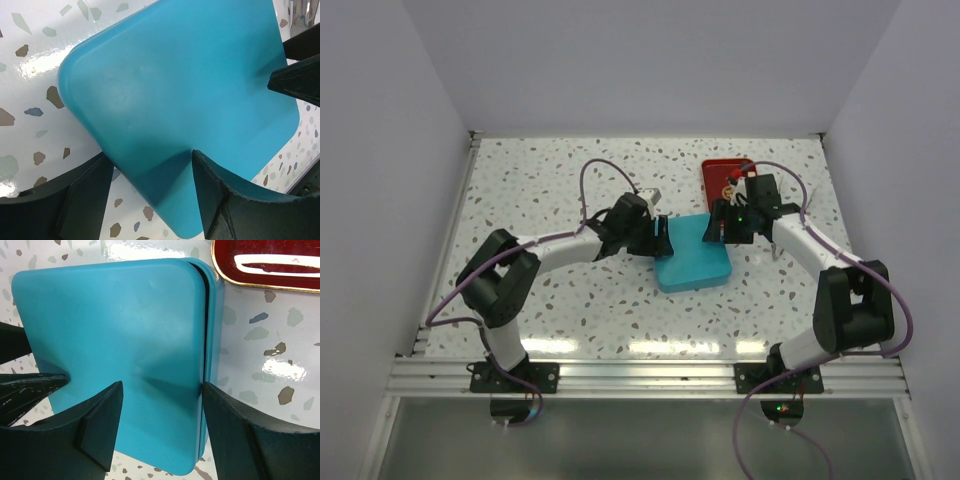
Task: Pack the chocolate
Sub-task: Close the box lid on the packing box.
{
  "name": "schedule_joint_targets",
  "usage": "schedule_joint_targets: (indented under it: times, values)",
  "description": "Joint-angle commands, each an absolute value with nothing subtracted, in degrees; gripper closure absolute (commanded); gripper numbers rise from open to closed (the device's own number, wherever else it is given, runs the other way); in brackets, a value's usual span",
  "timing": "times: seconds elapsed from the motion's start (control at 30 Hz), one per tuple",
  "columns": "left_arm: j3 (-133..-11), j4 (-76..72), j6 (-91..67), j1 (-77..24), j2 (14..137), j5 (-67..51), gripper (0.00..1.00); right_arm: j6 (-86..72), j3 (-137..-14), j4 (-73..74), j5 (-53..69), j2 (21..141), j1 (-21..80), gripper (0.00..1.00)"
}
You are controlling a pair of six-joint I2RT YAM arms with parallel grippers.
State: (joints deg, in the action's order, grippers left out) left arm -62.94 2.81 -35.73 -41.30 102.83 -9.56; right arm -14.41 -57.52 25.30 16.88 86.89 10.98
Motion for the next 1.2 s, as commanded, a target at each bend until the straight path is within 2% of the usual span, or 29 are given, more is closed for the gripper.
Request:
schedule_joint_targets:
  times: [0.0,1.17]
  values:
    - [-66.3,3.2,-33.6,-41.7,103.0,-8.1,0.31,-13.4,-57.7,25.1,15.3,86.5,11.3,0.32]
    - [-72.1,7.6,-31.7,-41.5,105.7,-7.2,0.30,-13.7,-59.1,25.8,13.8,86.0,11.3,0.32]
